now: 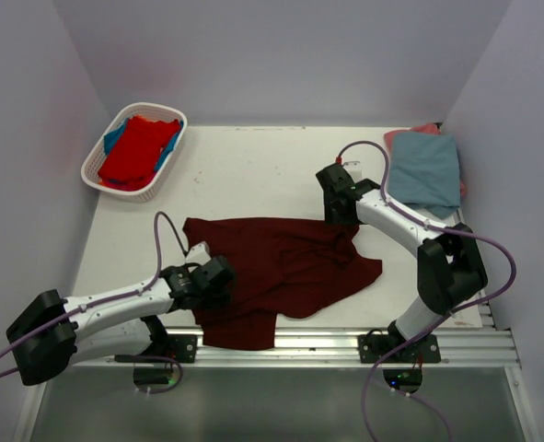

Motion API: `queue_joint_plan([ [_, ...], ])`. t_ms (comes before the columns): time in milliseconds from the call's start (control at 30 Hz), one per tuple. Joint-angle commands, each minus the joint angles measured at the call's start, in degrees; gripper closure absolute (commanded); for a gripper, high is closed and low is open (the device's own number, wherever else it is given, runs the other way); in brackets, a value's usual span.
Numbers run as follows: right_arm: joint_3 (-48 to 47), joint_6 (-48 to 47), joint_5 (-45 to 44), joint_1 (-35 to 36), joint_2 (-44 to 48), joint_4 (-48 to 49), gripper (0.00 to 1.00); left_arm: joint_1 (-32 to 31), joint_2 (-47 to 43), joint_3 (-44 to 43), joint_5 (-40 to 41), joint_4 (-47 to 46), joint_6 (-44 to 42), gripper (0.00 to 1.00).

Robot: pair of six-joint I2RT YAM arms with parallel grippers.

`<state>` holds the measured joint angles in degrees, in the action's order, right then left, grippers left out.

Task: Fold and stack the t-shirts
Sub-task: Flatten out the tshirt

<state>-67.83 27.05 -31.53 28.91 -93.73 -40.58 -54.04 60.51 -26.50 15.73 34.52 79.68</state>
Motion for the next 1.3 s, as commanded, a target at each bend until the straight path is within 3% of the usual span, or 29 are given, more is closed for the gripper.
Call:
queue_joint_plan([
  [0, 0.24, 0.81, -0.02, -0.16, 1.89, 2.08, 0.2, -0.28, 0.48, -1.09, 2.38, -2.45, -1.72, 0.74],
  [200, 0.51, 0.81, 0.15, -0.08, 1.89, 2.26, 0.21, -0.45, 0.31, -1.89, 4.58, -1.47, -2.25, 0.81],
  [300, 0.59, 0.9, -0.02, -0.08, 1.89, 2.26, 0.23, -0.45, 0.48, -2.59, 4.75, -1.74, -3.12, 1.0],
  [567, 1.21, 2.3, -2.82, -0.17, 3.29, 1.56, 0.25, -1.33, 0.75, -5.65, 5.1, -0.96, -4.88, 1.0],
  [700, 1.04, 8.43, -7.13, -1.04, 3.91, -2.73, 0.14, -2.82, 0.49, -9.53, 7.55, 3.17, -4.71, 1.0],
  [800, 1.47, 11.44, -8.99, -3.67, 3.29, -4.42, 0.12, -3.17, -0.39, -11.55, 10.2, 6.87, -3.74, 1.0],
  [900, 3.74, 12.86, -7.15, -6.84, 4.52, -2.25, 0.13, -3.09, -2.06, -12.78, 12.31, 9.07, -3.39, 1.0],
  [1133, 9.21, 1.17, 14.37, -6.94, 12.16, 13.67, 0.26, -3.09, -2.68, -13.84, 13.89, 10.39, -3.57, 1.0],
  [1267, 9.3, -2.61, 14.39, -1.85, 17.17, 15.09, 0.26, -3.09, -1.63, -14.28, 13.37, 9.69, -4.09, 1.0],
])
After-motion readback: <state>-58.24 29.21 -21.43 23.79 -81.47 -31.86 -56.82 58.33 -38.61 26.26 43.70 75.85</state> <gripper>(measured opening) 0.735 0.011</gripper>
